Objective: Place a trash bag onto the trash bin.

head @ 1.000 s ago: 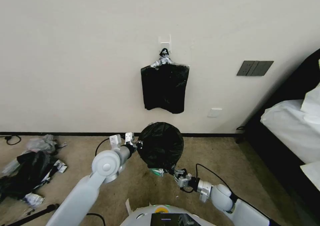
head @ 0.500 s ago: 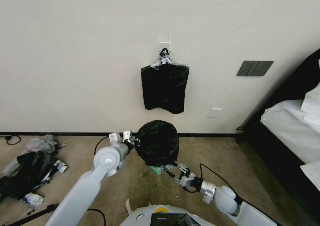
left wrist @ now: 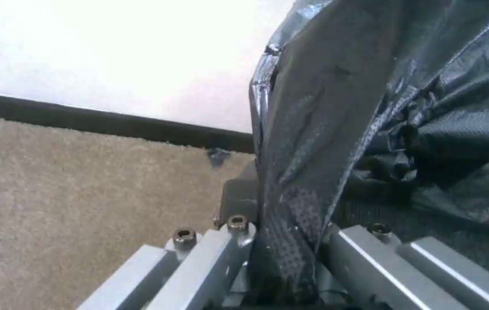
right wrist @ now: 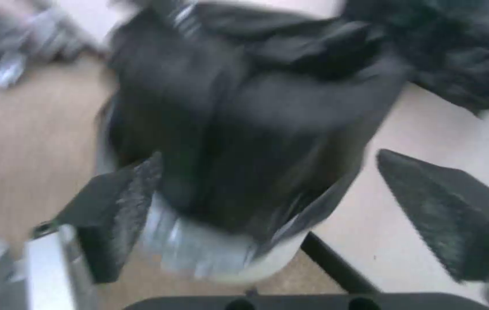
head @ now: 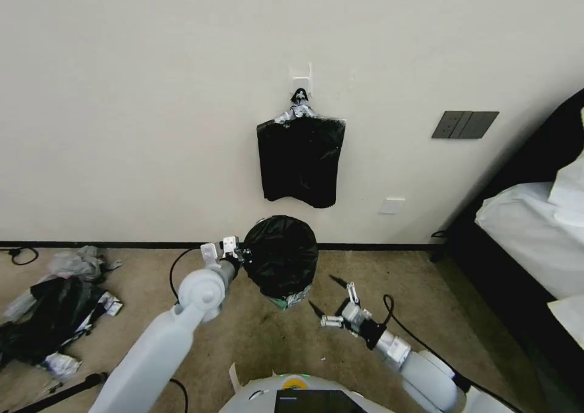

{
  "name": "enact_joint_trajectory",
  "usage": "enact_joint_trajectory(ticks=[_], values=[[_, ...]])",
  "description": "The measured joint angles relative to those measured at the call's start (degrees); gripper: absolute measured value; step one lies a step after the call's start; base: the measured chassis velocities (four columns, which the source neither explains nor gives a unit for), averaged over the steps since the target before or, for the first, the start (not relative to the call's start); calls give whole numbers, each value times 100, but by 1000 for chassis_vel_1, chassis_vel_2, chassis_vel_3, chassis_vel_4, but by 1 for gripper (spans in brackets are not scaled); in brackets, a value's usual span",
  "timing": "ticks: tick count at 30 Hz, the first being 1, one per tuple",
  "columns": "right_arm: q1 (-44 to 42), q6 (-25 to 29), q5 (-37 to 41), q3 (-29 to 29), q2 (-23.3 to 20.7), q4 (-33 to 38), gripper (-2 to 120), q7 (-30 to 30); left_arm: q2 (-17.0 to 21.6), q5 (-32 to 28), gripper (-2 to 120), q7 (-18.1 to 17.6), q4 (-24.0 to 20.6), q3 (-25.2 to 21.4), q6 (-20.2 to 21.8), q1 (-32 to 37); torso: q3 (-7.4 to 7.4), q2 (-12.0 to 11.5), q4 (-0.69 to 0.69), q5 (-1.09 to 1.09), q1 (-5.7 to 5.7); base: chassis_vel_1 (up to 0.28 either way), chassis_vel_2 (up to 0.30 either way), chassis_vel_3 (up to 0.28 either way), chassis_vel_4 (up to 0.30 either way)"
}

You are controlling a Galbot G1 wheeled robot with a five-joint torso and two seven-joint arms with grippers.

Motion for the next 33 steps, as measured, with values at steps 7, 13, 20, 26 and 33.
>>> enact_joint_trajectory(ticks=[7,13,20,26,33], values=[[450,-1973,1822,-167,25,1173,65,1025,-180,563,2,77,-126,242,-143,227,0,0,0,2,0,0,0,0,0],[1404,-3834,3949,-268,111,1602,42,2249,-315,961,1,79,-248,504,-260,409,0,0,0,3,0,0,0,0,0],[2595,-4689,5577,-668,231,1480,18,2922,-429,1333,1,55,-228,776,-397,401,0,0,-1,3,0,0,0,0,0],[3282,-5226,6273,-1117,311,1217,0,3468,-520,1614,1,55,-183,934,-477,350,0,0,0,2,0,0,0,0,0],[3862,-5250,6331,-1806,549,734,0,3789,-615,1826,1,60,-126,1074,-542,339,0,0,-1,2,0,0,0,0,0]])
